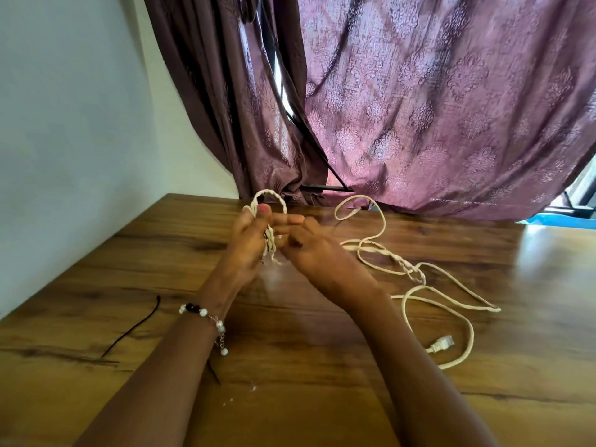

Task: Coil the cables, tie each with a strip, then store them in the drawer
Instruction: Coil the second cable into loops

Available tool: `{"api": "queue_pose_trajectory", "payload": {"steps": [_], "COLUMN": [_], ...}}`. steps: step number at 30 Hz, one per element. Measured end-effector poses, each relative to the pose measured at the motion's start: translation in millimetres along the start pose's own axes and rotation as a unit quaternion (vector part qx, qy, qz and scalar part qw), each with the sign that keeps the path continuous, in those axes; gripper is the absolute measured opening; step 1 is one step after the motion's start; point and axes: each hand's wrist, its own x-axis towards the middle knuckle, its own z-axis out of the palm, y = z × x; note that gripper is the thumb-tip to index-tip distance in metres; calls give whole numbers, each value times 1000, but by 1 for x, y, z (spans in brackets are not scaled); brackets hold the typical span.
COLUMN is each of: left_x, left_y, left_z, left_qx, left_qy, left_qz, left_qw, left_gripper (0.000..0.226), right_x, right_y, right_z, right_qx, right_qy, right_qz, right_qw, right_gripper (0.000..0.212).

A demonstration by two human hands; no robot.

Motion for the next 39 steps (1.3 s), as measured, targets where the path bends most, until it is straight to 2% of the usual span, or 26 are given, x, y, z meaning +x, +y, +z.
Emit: {"api": "queue_pose_trajectory", "payload": {"steps": [2, 3, 7, 9, 12, 15, 18, 21, 25, 27, 30, 32, 35, 39], "left_x": [-2, -2, -9, -12, -9, -8, -7, -6, -6, -4, -4, -5, -5, -6], "left_y": [-2, -3, -6, -7, -8, -8, -8, -10, -13, -14, -14, -14, -12, -7], "left_z": [2, 3, 9, 14, 12, 5, -2, -4, 2, 6, 11, 12, 12, 11], "left_qx": [14, 24, 120, 119, 54, -14, -118, -228, -346, -349, -298, -263, -217, -196], "left_qy": [16, 9, -116, -169, -208, -252, -274, -325, -388, -361, -259, -203, -179, -188], "left_qz": [2, -9, -48, -61, -93, -111, -124, -171, -191, -193, -197, -200, -217, -250], "left_qw": [1000, 1000, 985, 976, 972, 961, 946, 902, 833, 843, 897, 922, 935, 929], "left_gripper": [29, 31, 35, 36, 47, 53, 45, 37, 31, 30, 31, 35, 43, 46], "right_x": [1, -1, -10, -12, -14, -17, -19, -20, -19, -18, -18, -20, -23, -23], "right_y": [10, 16, 32, 39, 44, 48, 56, 55, 50, 49, 46, 46, 47, 48], "right_z": [-11, -14, -20, -21, -19, -16, -10, -2, 6, 11, 18, 19, 16, 11], "right_qx": [13, 24, 35, 37, 20, 18, 112, 288, 373, 366, 293, 244, 196, 226], "right_qy": [15, 15, 56, 82, 100, 95, 39, 1, 17, 33, 55, 51, 36, 39], "right_qz": [9, 30, 101, 111, 112, 139, 145, 140, 166, 189, 169, 161, 155, 176], "right_qw": [1000, 999, 993, 990, 988, 986, 982, 947, 913, 911, 939, 955, 968, 957], "right_gripper": [19, 13, 12, 14, 11, 26, 35, 48, 46, 38, 33, 35, 40, 34]}}
